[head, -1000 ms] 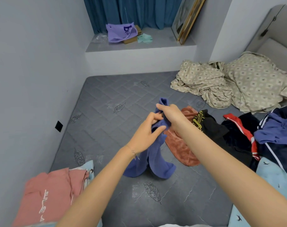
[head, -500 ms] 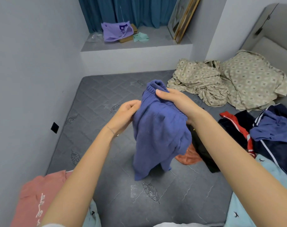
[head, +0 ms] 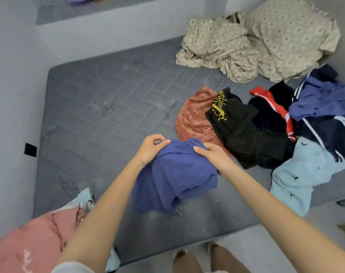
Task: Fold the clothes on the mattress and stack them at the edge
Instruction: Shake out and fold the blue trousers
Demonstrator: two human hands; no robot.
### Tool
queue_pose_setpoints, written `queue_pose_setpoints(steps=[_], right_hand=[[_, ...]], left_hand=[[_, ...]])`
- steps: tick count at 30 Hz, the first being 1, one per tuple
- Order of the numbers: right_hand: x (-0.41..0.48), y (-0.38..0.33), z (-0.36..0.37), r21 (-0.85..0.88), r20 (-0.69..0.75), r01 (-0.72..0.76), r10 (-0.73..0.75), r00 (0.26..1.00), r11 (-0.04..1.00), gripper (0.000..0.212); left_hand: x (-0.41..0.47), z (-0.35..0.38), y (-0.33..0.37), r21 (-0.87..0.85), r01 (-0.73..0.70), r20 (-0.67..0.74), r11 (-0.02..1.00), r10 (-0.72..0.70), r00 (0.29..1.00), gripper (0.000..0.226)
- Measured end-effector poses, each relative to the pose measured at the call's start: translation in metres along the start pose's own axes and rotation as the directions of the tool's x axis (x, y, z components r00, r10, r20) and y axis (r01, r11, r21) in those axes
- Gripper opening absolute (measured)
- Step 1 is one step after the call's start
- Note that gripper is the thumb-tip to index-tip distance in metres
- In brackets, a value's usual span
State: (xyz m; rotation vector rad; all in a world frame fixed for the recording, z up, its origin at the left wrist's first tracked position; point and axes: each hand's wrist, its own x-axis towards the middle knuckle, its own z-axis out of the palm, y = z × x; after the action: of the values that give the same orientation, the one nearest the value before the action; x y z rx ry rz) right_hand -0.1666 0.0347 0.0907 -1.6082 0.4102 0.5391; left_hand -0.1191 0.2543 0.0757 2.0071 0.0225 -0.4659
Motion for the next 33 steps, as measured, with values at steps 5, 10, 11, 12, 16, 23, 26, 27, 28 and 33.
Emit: queue_pose_setpoints(steps=[5,10,11,12,16,23,26,27,28,33], right_hand=[[0.061,0.085,-0.025,-0.190,-0.201,-0.013,-0.026,0.979,0.982,0.019],[0.123,0.158,-0.073,-0.309,-0.331,-0.056,-0.053,0.942,0.949,0.013],[0.137,0.170,-0.086,-0.378,-0.351,-0.069,-0.074,0.933,0.923,0.014],[0.150,0.179,-0.098,-0.441,-0.370,-0.088,-0.091,0.925,0.893,0.018],[0.193,0.211,-0.134,-0.548,-0.438,-0.194,-0.082,0.895,0.814,0.024],[0.216,0.232,-0.109,-0.752,-0.301,-0.069,-0.249,0.921,0.656,0.048],[0.223,0.239,-0.071,-0.804,-0.081,0.100,-0.275,0.958,0.586,0.051],[0.227,0.241,-0.057,-0.807,-0.011,0.145,-0.260,0.966,0.573,0.051],[0.231,0.242,-0.041,-0.805,0.054,0.195,-0.257,0.965,0.560,0.051],[0.258,0.247,0.034,-0.803,0.286,0.371,-0.245,0.927,0.467,0.051]], left_hand=[[0.071,0.097,-0.074,0.074,0.031,-0.011,0.997,-0.030,0.999,0.016],[0.118,0.163,-0.143,0.231,0.074,-0.027,0.970,-0.069,0.997,0.030],[0.120,0.173,-0.160,0.350,0.095,0.003,0.932,-0.102,0.995,0.040],[0.120,0.182,-0.177,0.470,0.112,0.034,0.875,-0.145,0.989,0.047],[0.104,0.201,-0.234,0.611,0.271,-0.047,0.744,-0.307,0.950,0.054],[0.070,0.156,-0.291,0.391,0.610,-0.426,0.689,-0.452,0.784,0.044],[0.051,0.125,-0.317,0.336,0.676,-0.435,0.656,-0.529,0.729,0.038],[0.045,0.117,-0.325,0.327,0.670,-0.415,0.666,-0.536,0.735,0.037],[0.040,0.110,-0.332,0.306,0.658,-0.392,0.688,-0.538,0.746,0.036],[0.034,0.093,-0.353,0.077,0.634,-0.392,0.770,-0.561,0.729,0.022]])
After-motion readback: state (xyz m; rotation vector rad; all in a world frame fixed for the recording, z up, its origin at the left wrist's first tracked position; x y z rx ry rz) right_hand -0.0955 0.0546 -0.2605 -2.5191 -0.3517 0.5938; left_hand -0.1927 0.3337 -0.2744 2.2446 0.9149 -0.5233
